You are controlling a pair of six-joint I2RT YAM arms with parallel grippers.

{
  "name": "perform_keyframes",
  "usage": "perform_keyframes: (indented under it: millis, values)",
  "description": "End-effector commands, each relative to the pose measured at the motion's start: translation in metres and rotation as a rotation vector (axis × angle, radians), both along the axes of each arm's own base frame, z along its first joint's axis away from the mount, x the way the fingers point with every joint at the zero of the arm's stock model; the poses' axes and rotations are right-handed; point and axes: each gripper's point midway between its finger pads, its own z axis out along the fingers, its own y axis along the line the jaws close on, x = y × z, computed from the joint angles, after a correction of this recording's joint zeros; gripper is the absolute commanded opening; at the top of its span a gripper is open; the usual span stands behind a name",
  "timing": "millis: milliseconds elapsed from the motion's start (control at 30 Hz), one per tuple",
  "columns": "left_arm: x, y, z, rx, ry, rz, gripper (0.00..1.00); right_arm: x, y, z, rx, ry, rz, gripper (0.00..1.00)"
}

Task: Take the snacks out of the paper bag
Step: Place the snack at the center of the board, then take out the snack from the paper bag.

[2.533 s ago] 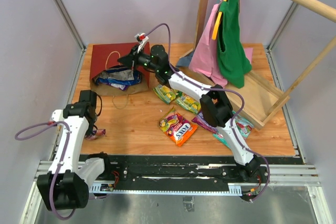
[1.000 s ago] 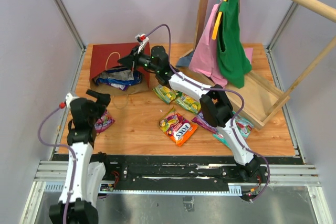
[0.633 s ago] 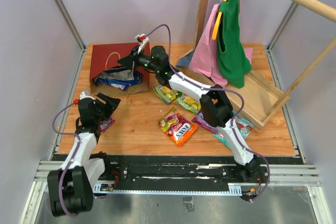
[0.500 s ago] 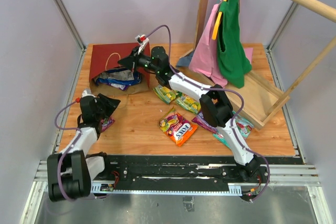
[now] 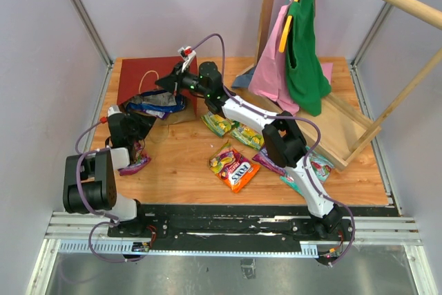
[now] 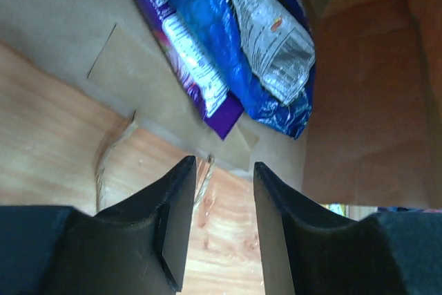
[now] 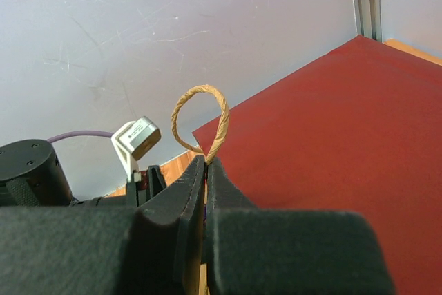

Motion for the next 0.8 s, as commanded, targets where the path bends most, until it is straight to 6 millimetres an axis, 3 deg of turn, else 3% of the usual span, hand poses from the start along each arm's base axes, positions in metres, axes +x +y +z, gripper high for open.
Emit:
perform_keyframes:
  millis: [0,433,767]
  values:
    - [0.029,0.012,0.020,0.007,-0.090,0.042,0.43,0.011,-0.010,0.019,0.035,-0.040,-0.015,0.01]
    - [0.046,0.011,-0.015,-0.049,-0.030,0.047,0.36,0.018,-0.012,0.011,0.033,-0.026,-0.025,0.01]
    - [0.062,0.009,-0.027,-0.087,-0.023,0.037,0.33,0.021,-0.009,0.008,0.029,-0.020,-0.026,0.01]
